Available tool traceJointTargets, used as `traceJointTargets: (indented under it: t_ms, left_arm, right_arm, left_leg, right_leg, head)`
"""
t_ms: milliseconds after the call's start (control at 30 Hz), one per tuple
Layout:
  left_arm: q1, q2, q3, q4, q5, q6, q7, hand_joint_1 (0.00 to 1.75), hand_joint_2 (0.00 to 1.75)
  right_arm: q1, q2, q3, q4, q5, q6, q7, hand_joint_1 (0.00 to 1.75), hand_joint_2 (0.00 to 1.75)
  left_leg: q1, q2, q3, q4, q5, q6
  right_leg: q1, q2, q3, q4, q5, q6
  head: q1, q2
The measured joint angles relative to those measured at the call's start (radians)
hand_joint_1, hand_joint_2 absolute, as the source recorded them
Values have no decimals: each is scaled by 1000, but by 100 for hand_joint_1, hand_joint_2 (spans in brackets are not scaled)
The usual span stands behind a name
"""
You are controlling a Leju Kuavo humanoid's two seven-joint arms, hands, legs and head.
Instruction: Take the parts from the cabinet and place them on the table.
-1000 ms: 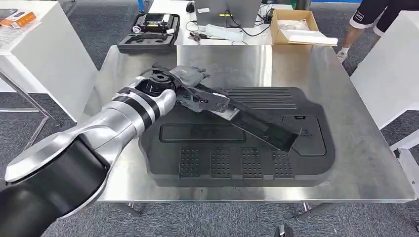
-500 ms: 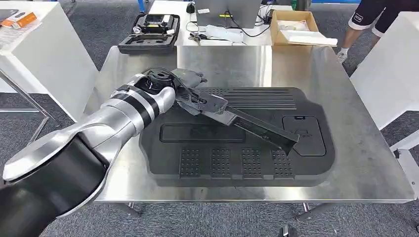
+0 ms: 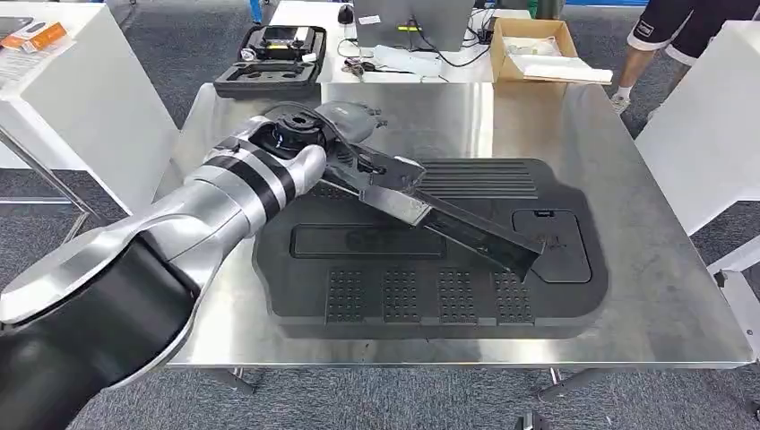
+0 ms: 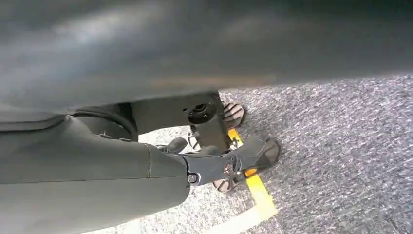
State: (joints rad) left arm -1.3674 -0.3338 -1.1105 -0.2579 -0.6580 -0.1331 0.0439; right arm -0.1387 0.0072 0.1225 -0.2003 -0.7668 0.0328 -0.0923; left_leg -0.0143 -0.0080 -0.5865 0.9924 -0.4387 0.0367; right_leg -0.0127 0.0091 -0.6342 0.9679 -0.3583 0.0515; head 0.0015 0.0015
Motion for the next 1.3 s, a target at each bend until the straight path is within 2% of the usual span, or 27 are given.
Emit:
traceJointTargets:
  t_ms: [233,433,700,1300]
  left_arm:
    - [-3,-5,-8,-16,0,-29,7,0,175]
    - [-7,-5,-21,-31,18,-114,27,0,175]
    - [-13,-8,-34,-50,29,-153,29,0,175]
    - [-78,-10,-64,-135,60,-106,18,0,175]
  right_arm:
    - [4,-6,-9,0,-6,0,-4,0,0]
    - [12,-12,-19,0,-15,0,-10,0,0]
    - [21,-19,-33,0,-24,0,-15,0,0]
    - [55,-32,-80,2,-63,6,-44,0,0]
  left_leg:
    - [0,0,0,0,0,0]
    - [0,0,0,0,0,0]
    - [-1,0,0,0,0,0]
    - [-1,0,0,0,-1,2]
  right_leg:
    - [0,0,0,0,0,0]
    - [0,0,0,0,0,0]
    - [-1,0,0,0,0,0]
    - [-1,0,0,0,0,0]
  head:
    - [0,0]
    - [0,0]
    - [0,0]
    - [0,0]
